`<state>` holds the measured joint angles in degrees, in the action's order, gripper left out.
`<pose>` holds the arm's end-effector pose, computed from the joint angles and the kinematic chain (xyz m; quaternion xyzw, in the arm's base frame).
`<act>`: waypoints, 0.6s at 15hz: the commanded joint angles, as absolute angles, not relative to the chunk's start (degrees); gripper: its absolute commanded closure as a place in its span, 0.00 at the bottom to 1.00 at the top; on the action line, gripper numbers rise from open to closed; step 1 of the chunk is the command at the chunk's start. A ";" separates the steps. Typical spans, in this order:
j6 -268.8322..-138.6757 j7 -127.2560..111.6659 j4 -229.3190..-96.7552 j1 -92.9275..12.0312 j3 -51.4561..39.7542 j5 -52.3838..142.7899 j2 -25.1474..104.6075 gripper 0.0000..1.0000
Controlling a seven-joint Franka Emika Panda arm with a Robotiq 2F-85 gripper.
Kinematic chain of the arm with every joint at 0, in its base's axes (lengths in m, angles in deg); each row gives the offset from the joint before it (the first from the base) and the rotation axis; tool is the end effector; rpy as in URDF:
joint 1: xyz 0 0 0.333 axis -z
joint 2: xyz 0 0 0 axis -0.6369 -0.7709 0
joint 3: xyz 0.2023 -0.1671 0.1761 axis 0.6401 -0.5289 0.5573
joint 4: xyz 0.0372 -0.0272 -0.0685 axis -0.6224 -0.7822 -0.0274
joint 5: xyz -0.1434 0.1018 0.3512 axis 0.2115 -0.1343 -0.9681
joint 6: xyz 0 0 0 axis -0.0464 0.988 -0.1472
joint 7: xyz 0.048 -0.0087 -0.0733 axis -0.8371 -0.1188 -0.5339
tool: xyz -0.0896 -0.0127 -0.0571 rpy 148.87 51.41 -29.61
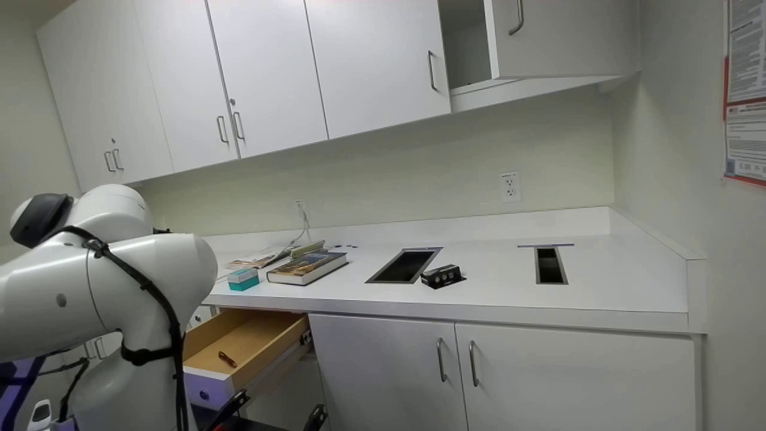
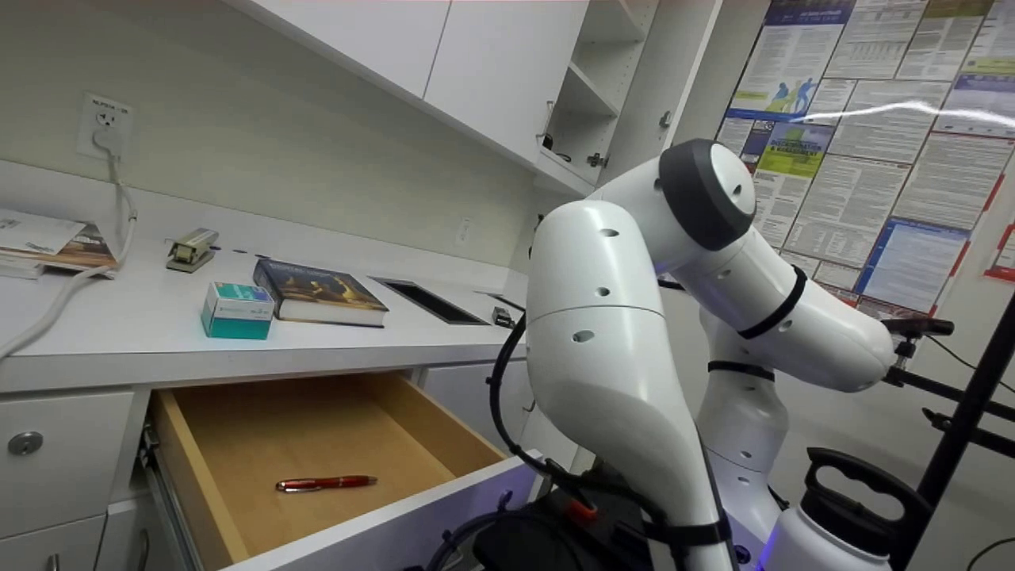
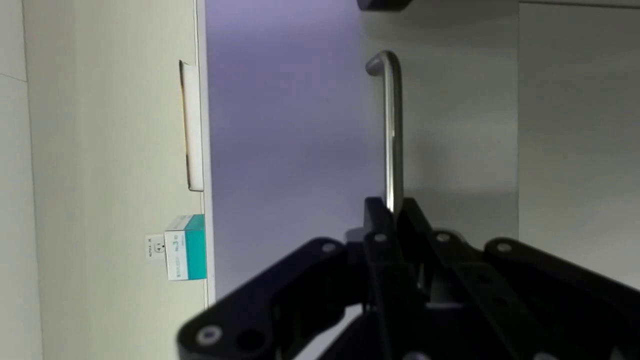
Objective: Pull open the top right most drawer of the kitchen cabinet
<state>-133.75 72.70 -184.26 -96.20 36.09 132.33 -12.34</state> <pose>0.0428 0.4299 -0.0271 0.6100 0.4590 0.3655 0.5325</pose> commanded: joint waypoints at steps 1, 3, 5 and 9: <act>-136.55 75.78 -181.61 -99.92 35.95 128.58 -14.59 0.97; -136.93 74.06 -181.84 -100.39 34.66 128.44 -13.14 0.64; -137.24 72.68 -182.54 -100.05 34.20 128.75 -11.51 0.59; -142.84 69.44 -185.75 -96.90 35.43 129.67 -6.67 0.29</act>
